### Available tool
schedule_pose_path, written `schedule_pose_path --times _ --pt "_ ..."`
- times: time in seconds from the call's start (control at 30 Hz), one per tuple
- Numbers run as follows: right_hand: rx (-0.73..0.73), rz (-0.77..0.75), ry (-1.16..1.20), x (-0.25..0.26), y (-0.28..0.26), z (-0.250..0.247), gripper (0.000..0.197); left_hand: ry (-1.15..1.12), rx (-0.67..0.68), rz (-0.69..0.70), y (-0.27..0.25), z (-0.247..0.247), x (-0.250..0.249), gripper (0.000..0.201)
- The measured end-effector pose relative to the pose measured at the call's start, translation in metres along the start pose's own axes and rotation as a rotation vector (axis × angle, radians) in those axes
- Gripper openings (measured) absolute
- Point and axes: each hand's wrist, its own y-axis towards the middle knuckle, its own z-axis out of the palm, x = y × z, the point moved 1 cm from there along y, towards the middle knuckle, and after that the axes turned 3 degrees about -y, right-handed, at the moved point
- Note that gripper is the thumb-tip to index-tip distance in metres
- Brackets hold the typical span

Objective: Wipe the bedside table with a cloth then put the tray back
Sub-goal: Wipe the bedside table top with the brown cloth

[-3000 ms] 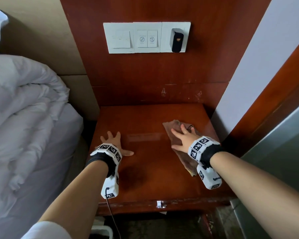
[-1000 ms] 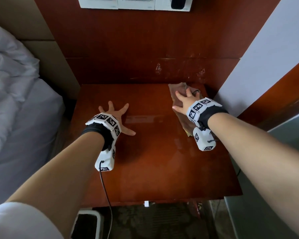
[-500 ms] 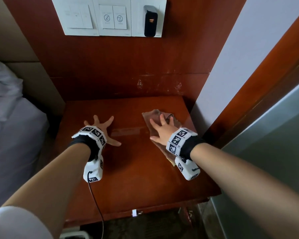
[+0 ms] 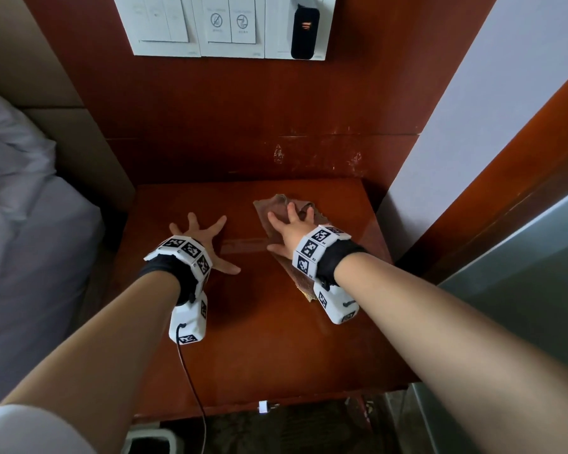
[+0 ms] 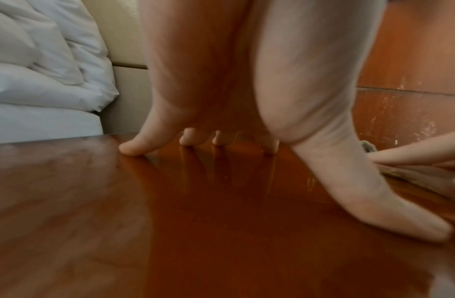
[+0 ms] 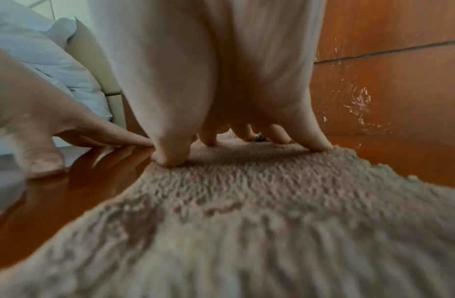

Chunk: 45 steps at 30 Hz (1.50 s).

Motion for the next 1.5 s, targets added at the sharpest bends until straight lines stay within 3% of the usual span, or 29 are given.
schedule_pose_path --times 0.33,0.67,1.03,1.5 --pt "-0.040 -0.017 -0.005 0.005 0.036 -0.015 0.071 -0.014 0.009 -0.004 0.005 0.001 0.003 0.120" --pt "-0.015 -0.024 -0.048 -0.004 0.039 -0.022 0.077 -0.030 0.016 -0.005 0.007 -0.002 0.001 0.122" --pt "-0.016 0.137 -0.059 -0.076 0.001 -0.017 0.074 -0.024 0.013 0.008 0.008 -0.005 0.001 0.118" --pt "0.027 0.164 -0.050 -0.074 -0.053 0.006 0.072 -0.033 -0.006 0.008 0.006 -0.008 -0.002 0.114"
